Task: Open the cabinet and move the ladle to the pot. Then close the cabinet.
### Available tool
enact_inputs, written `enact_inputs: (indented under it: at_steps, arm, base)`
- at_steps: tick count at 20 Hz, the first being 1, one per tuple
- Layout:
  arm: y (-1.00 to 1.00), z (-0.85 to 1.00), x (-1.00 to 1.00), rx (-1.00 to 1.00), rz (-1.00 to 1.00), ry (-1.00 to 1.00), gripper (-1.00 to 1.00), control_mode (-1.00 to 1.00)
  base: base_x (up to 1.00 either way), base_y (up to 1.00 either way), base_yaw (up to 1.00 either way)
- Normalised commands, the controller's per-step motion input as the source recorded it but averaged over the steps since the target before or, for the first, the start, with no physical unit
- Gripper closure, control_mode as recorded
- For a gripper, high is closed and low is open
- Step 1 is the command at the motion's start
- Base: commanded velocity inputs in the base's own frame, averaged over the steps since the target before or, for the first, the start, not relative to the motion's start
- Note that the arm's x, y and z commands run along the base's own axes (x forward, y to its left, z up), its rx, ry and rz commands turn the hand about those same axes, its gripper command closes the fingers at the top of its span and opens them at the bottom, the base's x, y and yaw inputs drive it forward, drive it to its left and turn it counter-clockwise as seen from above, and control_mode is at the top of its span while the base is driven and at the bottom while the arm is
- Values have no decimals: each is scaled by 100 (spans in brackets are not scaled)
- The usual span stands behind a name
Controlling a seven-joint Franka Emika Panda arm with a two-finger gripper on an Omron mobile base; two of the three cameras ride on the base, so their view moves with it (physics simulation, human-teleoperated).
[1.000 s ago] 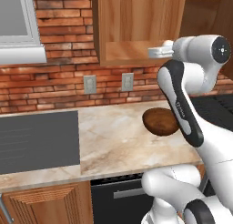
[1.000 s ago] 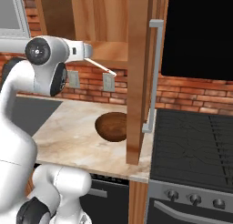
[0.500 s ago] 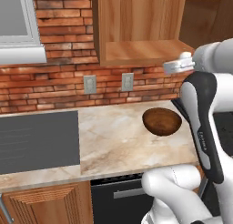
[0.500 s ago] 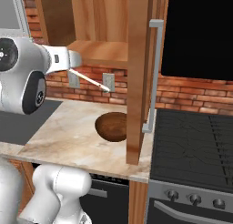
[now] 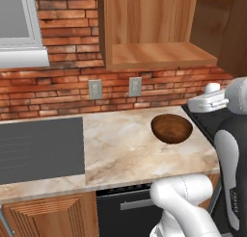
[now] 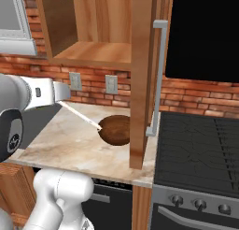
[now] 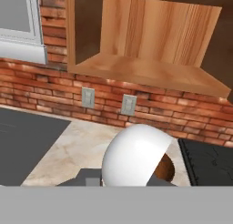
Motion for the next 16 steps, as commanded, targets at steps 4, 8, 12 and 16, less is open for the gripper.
enact_inputs:
  at_steps: [4,8,12,16]
  arm:
    - [0,-7,-26,0,0,0,100,-100]
    - [-5,0,0,0,1,0,100,-100]
    - [-19,-1,0,0,3,0,100,-100]
    - [-4,-1,-4,0,0,0,100,100]
  base:
    - [0,0,0]
    - [0,0,0]
    - [0,0,0]
    - [-26,0,0]
